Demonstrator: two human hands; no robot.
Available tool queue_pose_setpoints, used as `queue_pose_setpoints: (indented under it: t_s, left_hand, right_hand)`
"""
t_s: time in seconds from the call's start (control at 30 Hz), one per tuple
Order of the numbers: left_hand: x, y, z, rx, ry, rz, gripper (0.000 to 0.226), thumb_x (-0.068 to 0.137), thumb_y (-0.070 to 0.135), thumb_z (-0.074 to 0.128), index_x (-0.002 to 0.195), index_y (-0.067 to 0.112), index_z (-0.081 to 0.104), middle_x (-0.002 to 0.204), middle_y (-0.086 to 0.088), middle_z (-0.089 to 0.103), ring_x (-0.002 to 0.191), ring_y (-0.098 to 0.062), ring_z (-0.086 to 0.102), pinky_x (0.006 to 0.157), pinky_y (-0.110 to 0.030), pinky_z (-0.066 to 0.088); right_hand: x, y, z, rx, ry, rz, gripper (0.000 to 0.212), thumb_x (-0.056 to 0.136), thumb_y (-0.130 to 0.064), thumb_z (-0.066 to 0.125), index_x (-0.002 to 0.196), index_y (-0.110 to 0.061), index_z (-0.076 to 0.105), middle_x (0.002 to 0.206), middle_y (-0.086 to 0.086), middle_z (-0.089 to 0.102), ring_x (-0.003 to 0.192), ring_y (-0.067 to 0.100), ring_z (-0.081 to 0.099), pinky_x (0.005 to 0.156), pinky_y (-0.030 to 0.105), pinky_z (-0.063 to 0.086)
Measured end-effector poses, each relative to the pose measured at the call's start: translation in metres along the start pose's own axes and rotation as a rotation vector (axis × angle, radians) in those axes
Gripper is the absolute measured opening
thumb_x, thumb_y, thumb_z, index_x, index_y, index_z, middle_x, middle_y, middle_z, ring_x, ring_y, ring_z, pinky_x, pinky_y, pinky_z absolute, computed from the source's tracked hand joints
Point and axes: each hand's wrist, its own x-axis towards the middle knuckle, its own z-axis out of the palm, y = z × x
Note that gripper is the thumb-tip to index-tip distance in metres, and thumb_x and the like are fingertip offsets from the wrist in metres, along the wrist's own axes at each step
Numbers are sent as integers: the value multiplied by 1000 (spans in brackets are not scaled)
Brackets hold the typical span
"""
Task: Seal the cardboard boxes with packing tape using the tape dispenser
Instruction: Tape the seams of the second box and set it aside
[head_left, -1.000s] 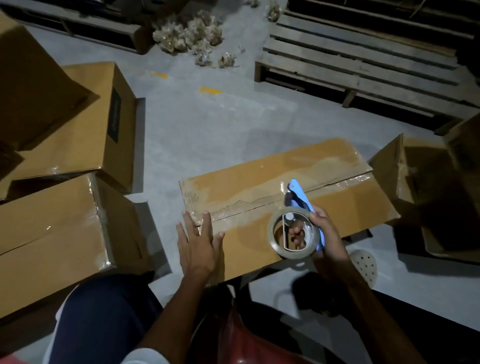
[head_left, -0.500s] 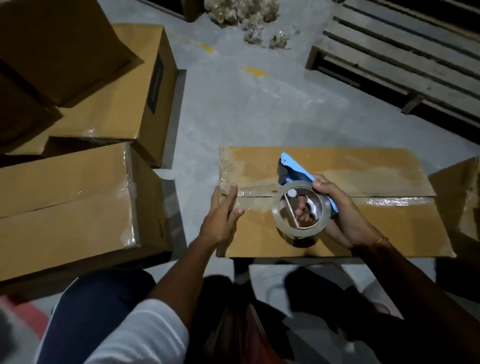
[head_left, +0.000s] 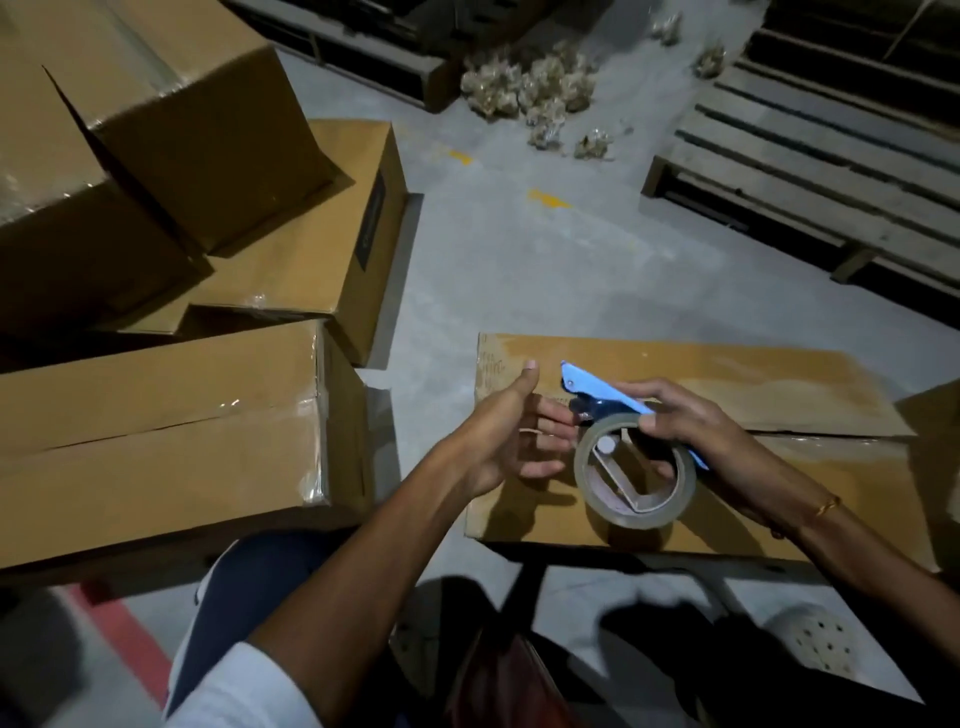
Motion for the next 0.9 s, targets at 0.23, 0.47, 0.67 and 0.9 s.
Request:
queue_pose_setpoints:
  t_s: [0.23,0.47,0.67,0.9]
  left_hand:
    - [-18,-28,10,-97,-36,-9,16,98,16,61,105,10,75,83,-5,67,61,-10,60,62,-28,58]
    - [-7,-50,9,114,168,154,24,103,3,49,103,-14,66,70,-14,57,51,-13,48,46,-20,45]
    - [16,-25,-53,157,641,337,25,100,5,54,79,10,67,74,-5,65,58,-10,57,50,-22,46]
    - [70,-38,-79,256,790,304,25,100,12,56,79,13,69,77,-2,66,71,-14,59,66,-30,53]
  right_hand:
    - [-46,-1,0,-424,-72,-97,48,88,-17,73,128,-41,61,128,-21,57,113,6,59,92,19,47]
    - [-52,5,2,-783,-96,-190,60,79,-35,75,132,-53,52,125,-23,58,107,5,59,93,26,47]
    - [-7,-13,-33,-1074,-248,-343,62,83,-60,58,141,-41,47,108,-16,54,94,-2,51,81,19,41]
    - [44,11,-101,-1434,-371,-115,66,74,-68,44,139,-59,32,94,-21,44,84,8,47,68,27,37]
